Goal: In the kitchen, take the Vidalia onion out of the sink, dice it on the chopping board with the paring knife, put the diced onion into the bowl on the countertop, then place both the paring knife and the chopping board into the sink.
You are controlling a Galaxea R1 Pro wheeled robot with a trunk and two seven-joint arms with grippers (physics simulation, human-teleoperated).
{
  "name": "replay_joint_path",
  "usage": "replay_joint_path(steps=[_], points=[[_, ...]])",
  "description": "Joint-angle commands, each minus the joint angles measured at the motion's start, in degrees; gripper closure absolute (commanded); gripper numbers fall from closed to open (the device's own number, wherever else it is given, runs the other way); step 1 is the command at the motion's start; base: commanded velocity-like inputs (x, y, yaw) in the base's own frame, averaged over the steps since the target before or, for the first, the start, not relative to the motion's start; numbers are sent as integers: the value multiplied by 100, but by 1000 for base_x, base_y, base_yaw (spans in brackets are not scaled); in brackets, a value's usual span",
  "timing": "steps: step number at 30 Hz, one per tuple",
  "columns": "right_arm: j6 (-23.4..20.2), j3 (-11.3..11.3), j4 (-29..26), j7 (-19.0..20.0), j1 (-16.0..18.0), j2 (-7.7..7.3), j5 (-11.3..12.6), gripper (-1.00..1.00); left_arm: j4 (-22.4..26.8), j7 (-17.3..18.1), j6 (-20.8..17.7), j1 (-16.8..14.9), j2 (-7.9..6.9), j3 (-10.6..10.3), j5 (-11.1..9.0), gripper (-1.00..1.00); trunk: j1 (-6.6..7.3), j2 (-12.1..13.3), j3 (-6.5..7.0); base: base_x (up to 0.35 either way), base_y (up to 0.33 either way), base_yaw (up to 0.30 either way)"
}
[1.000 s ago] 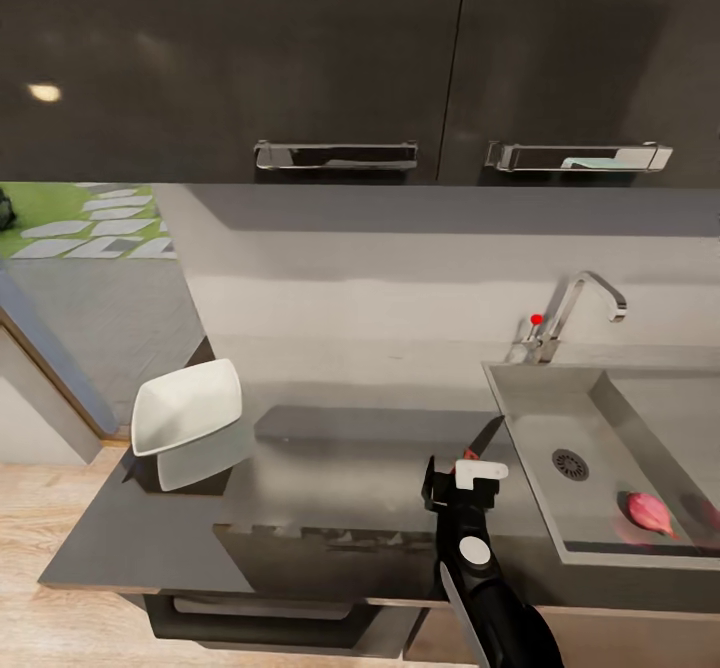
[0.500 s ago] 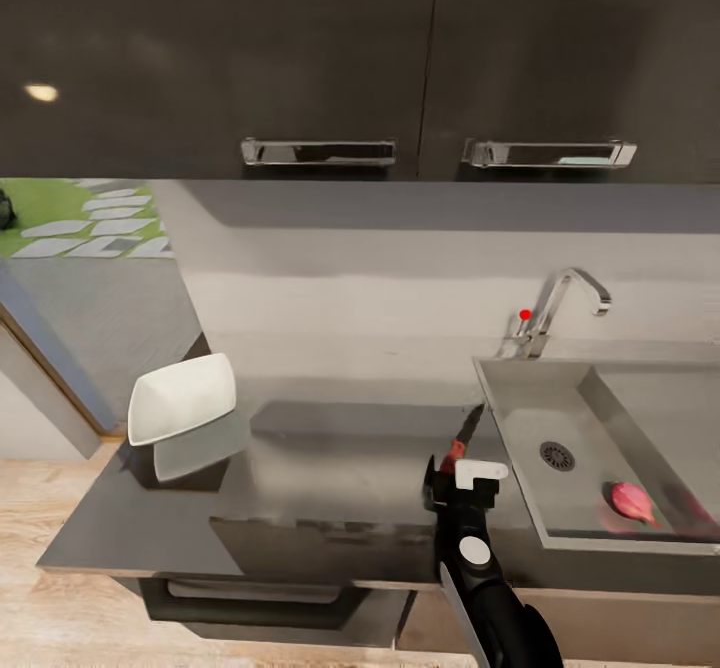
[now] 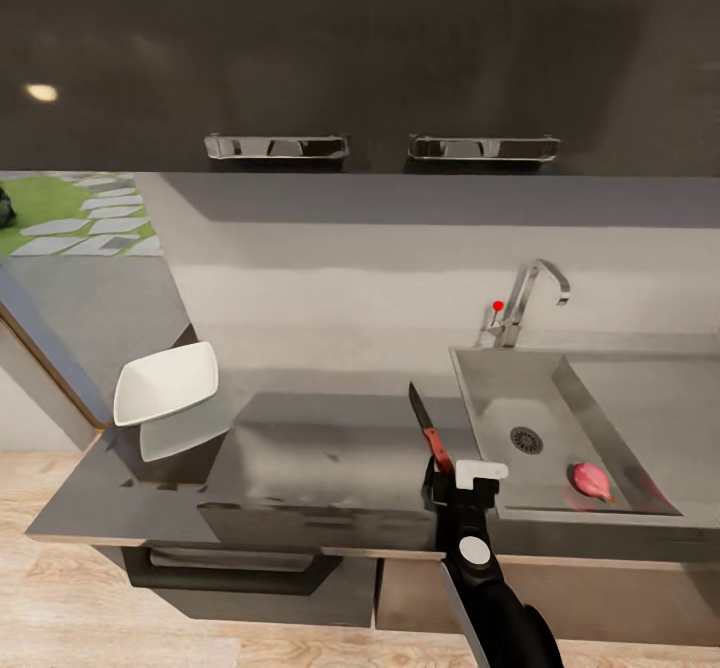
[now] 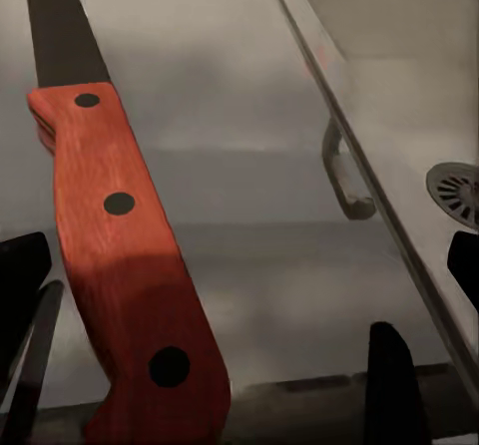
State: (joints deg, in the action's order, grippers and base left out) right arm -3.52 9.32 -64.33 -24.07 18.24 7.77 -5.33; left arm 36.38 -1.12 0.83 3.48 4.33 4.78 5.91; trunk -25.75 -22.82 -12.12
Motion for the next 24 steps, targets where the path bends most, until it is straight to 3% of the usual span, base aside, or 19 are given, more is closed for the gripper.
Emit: replay_joint_path(steps=[1, 7, 13, 16, 18, 24], points=[[-36, 9, -1, -32, 4, 0, -56, -100, 9, -3, 10, 3, 7, 24, 60, -100, -3, -10, -10, -5, -8, 0], [-38, 8, -181, -36, 4, 5, -71, -100, 9, -4, 8, 3, 7, 25, 59, -100, -3, -10, -10, -1, -2, 0], [-105, 19, -1015, -83, 4, 5, -73, -100, 9, -8, 8, -1, 7, 26, 59, -100, -3, -10, -10, 0, 0, 0], [-299, 31, -1427, -93, 4, 5, -73, -100, 5, -8, 7, -2, 7, 27, 59, -100, -3, -10, -10, 0, 0, 0], [-676, 40, -1760, -96, 4, 5, -73, -100, 2, -6, 8, 0, 7, 30, 59, -100, -3, -10, -10, 0, 0, 0], [-916, 66, -1979, -92, 4, 0, -73, -100, 1, -6, 6, -1, 7, 30, 59, -100, -3, -10, -10, 0, 0, 0]])
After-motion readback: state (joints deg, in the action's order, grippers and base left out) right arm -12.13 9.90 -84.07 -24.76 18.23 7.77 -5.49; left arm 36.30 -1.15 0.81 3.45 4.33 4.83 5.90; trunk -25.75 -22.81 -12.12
